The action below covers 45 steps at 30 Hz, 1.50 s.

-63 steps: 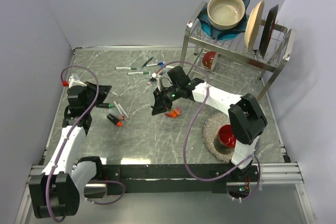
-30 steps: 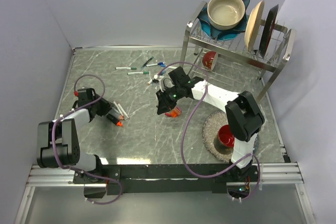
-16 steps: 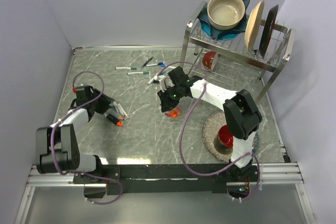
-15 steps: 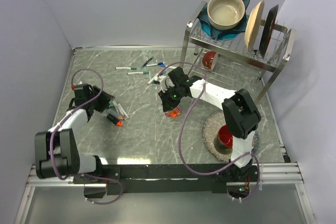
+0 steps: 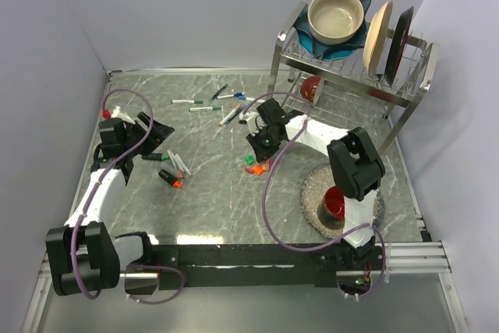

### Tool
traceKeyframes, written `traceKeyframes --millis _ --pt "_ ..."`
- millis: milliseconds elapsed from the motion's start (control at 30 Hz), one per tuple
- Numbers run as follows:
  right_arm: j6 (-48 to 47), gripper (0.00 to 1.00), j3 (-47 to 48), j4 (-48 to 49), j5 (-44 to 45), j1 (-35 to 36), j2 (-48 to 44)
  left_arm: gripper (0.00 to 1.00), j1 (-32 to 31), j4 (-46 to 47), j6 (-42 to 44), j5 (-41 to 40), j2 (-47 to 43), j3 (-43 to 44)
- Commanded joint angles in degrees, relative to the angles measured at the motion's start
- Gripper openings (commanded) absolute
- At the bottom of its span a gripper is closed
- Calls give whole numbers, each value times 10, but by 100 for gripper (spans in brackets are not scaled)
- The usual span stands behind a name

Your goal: Open the pen caps

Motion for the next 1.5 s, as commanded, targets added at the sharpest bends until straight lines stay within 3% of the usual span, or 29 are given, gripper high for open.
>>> traceKeyframes --millis 0,367,533,833,1067,1167,1333,1400,1467 --pt "-13 24 36 -6 8 -2 25 78 2 8 13 30 -12 -1" --pt "-18 44 41 -13 5 -4 25 80 1 27 19 58 12 3" --pt "-25 47 42 -19 -7 -4 5 78 -2 0 35 33 56 39" --pt "-63 48 28 -33 -80 -5 -86 77 -73 -128 119 -109 246 253" --pt "-82 48 17 -39 -145 -5 -131 75 -123 -282 172 -224 461 546" --pt "-84 48 16 -37 -150 -5 -143 73 -124 -334 84 -287 524 630" --pt "-84 48 15 -36 -160 -7 -153 72 -124 -320 -129 -349 539 645" --pt "-84 48 14 -36 -160 -6 -153 71 -124 -369 -215 -373 550 671" --pt "-84 48 13 -35 -162 -8 -153 70 -124 -404 -248 -388 581 730"
